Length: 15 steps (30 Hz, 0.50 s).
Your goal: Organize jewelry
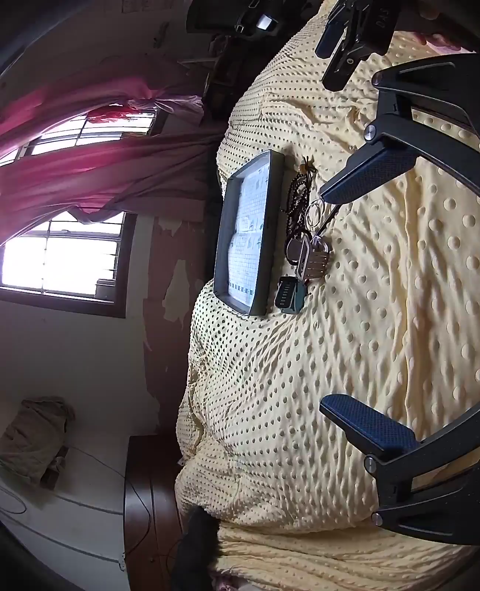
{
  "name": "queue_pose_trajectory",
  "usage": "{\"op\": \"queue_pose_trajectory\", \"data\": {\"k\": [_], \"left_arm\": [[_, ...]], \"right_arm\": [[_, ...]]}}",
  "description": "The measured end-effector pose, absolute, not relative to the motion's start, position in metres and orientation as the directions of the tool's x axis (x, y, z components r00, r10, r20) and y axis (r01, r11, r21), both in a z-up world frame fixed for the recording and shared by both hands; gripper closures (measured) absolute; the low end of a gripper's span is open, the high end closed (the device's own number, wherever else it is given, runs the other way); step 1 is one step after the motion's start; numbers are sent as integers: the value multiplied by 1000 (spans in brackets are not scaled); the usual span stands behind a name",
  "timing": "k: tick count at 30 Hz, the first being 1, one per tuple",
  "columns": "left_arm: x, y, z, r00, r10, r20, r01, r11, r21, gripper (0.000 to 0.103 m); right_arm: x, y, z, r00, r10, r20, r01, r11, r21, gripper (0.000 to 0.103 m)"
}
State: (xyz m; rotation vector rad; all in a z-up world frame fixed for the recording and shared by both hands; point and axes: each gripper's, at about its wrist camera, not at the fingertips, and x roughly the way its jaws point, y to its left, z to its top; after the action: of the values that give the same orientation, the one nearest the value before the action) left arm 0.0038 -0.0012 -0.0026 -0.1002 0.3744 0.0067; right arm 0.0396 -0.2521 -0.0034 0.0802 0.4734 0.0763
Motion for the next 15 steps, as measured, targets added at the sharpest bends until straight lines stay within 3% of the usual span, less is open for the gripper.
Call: {"op": "queue_pose_trajectory", "data": {"k": [15], "left_arm": [[4,-1,-3,931,-14,-364,-23,995,-97,0]], "right_arm": [[40,-252,-4,887,93,-453,-54,994,98,1]]}}
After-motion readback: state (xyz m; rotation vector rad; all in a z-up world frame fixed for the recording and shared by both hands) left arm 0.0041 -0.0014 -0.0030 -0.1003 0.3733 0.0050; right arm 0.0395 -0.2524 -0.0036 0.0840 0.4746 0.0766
